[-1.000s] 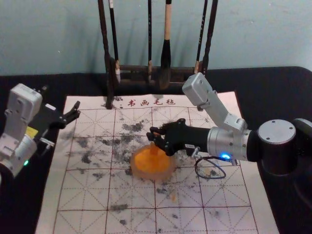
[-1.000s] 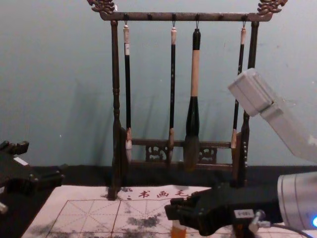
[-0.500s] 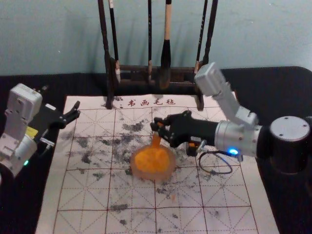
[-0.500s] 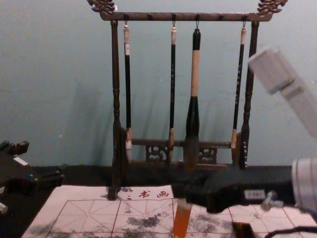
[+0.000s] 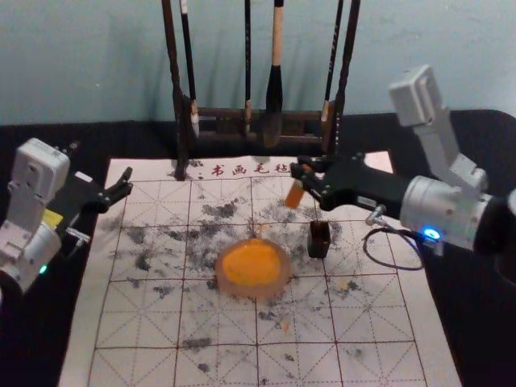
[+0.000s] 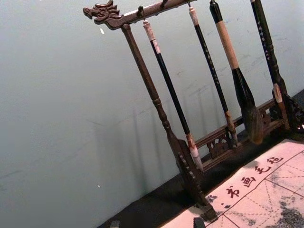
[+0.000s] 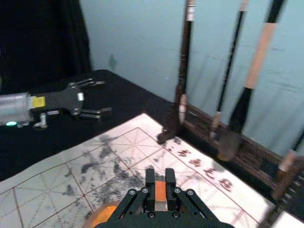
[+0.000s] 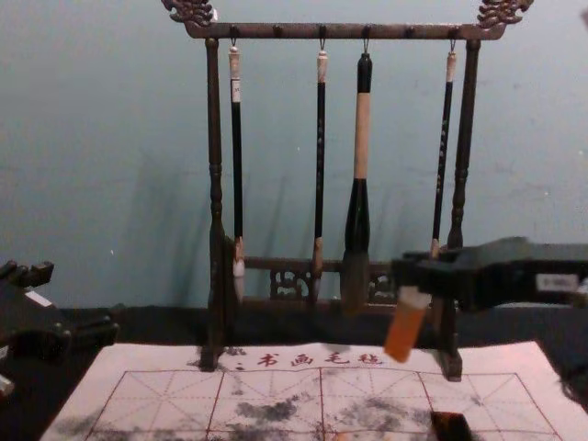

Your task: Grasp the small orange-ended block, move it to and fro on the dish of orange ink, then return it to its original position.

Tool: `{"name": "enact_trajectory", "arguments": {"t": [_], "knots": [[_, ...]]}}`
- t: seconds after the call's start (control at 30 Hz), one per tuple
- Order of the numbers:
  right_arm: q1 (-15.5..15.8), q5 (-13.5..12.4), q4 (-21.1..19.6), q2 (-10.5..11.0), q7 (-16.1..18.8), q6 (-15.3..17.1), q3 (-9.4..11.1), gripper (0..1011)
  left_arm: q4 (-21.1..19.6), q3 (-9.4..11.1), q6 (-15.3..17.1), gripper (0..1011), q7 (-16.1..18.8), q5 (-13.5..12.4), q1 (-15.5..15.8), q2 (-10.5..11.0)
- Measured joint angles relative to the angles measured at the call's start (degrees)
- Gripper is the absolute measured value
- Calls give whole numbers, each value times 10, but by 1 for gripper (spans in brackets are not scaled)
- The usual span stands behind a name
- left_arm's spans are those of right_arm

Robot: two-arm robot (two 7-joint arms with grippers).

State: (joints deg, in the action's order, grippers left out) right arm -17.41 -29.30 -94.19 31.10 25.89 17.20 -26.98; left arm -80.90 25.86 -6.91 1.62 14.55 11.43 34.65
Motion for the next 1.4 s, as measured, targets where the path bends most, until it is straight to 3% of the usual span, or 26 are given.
{"name": "enact_trajectory", "arguments": {"t": [0.23,0.53,0.87,1.4], "knots": [[47,-25,-40,11,-59,35,36,125,0,0,0,1001,0,0,0,0],[89,-40,-68,23,-90,56,54,125,0,0,0,1001,0,0,0,0],[103,-39,-74,27,-96,56,55,125,0,0,0,1001,0,0,0,0],[90,-14,-42,5,-101,54,44,125,0,0,0,1001,0,0,0,0]]}}
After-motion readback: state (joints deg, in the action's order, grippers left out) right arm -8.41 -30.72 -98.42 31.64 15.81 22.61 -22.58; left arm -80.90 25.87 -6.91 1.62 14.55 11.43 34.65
